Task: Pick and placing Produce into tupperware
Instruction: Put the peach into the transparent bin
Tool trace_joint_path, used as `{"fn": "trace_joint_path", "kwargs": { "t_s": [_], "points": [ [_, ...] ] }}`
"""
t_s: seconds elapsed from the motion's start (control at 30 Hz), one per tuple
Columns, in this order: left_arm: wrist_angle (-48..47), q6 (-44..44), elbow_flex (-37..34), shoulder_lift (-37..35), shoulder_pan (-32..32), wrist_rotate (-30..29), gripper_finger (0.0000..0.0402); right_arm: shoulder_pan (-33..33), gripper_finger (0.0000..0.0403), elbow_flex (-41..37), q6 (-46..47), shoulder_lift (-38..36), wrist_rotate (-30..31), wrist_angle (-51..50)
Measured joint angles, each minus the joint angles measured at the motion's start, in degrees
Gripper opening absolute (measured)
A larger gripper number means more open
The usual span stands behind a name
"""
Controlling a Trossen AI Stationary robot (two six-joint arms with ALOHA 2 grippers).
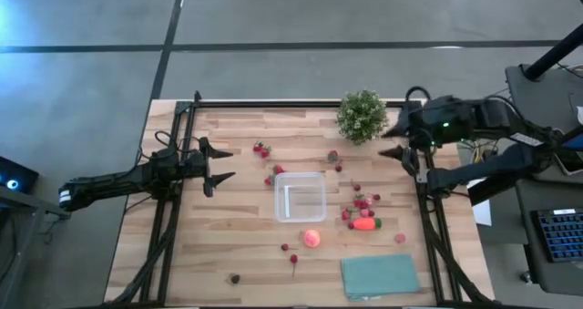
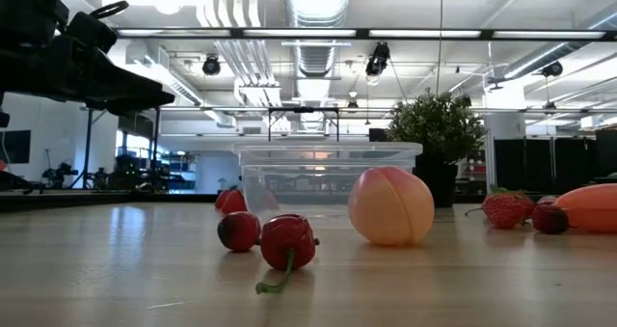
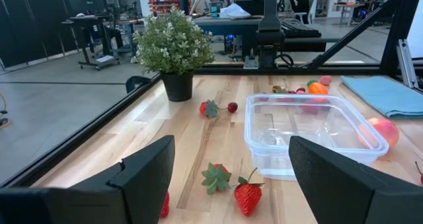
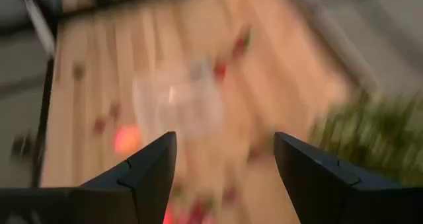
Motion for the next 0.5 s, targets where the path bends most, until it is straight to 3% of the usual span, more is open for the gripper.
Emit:
{"fn": "trace_joint_path", "kwargs": {
  "t_s": [0.2, 0.37, 0.5],
  "points": [
    [0.0, 0.0, 0.0, 0.0, 0.0, 0.0, 0.0283, 1.0, 0.0244, 1.2, 5.4, 4.0, -7.5, -20.7],
    [0.0, 0.0, 0.0, 0.0, 0.0, 0.0, 0.0283, 3.9, 0.0244, -5.0, 12.2, 2.8, -13.0, -16.3],
    [0.0, 0.0, 0.0, 0.0, 0.0, 0.0, 0.0283, 6.2, 0.0244, -10.4, 16.9, 2.6, -14.8, -19.0]
  ]
}}
